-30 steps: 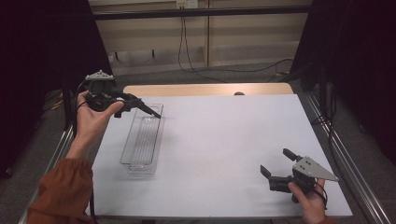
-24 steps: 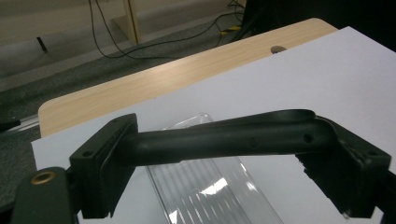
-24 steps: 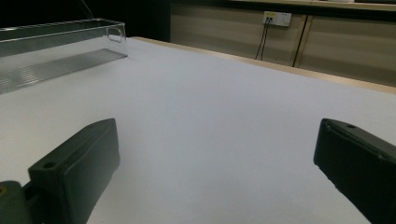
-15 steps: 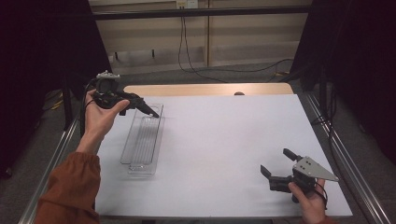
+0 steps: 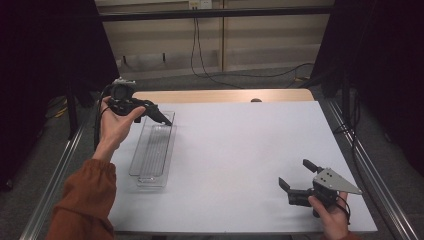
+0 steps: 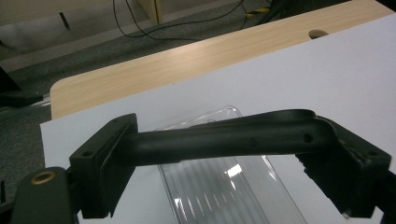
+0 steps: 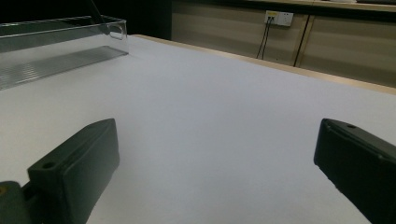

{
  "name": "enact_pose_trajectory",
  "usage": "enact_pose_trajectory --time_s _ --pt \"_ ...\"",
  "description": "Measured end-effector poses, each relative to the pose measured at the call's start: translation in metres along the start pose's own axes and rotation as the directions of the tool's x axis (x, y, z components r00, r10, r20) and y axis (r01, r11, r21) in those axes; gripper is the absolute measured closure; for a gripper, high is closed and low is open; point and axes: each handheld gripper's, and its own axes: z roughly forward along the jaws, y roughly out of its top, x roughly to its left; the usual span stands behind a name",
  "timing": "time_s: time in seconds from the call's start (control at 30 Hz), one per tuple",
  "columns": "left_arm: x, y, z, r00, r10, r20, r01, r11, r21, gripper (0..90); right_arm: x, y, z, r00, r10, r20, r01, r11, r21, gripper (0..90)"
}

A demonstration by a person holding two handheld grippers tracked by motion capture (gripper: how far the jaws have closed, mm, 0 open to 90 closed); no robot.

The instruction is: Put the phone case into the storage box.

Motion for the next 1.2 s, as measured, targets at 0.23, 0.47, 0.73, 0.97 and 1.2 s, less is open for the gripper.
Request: enact_pose_trajectory --time_s 0.23,0.47,0.73,0.97,1.2 --pt "-0.003 0.000 0.008 0.9995 -0.022 -0.022 0.022 0.9997 0.006 14.4 0.001 0.000 0.001 1.0000 -0.008 -0.003 0.008 1.000 0.003 0.0" --pt "-0.004 -0.001 0.016 0.9985 -0.040 -0.039 0.040 0.9989 0.023 14.3 0.000 0.000 0.001 1.0000 -0.010 -0.002 0.010 1.000 0.006 0.0" --pt "-0.003 -0.004 0.024 0.9964 -0.061 -0.059 0.063 0.9976 0.028 14.3 0.001 0.000 0.001 0.9999 -0.010 -0.002 0.010 1.000 0.007 0.0" --pt "-0.007 -0.004 0.030 0.9939 -0.074 -0.081 0.077 0.9964 0.035 14.3 0.001 0.000 0.000 0.9999 -0.012 -0.004 0.012 1.000 0.008 0.0" --pt "-0.007 -0.006 0.036 0.9915 -0.083 -0.100 0.088 0.9948 0.050 14.3 0.001 -0.001 0.001 0.9999 -0.014 -0.003 0.014 1.000 0.008 0.0"
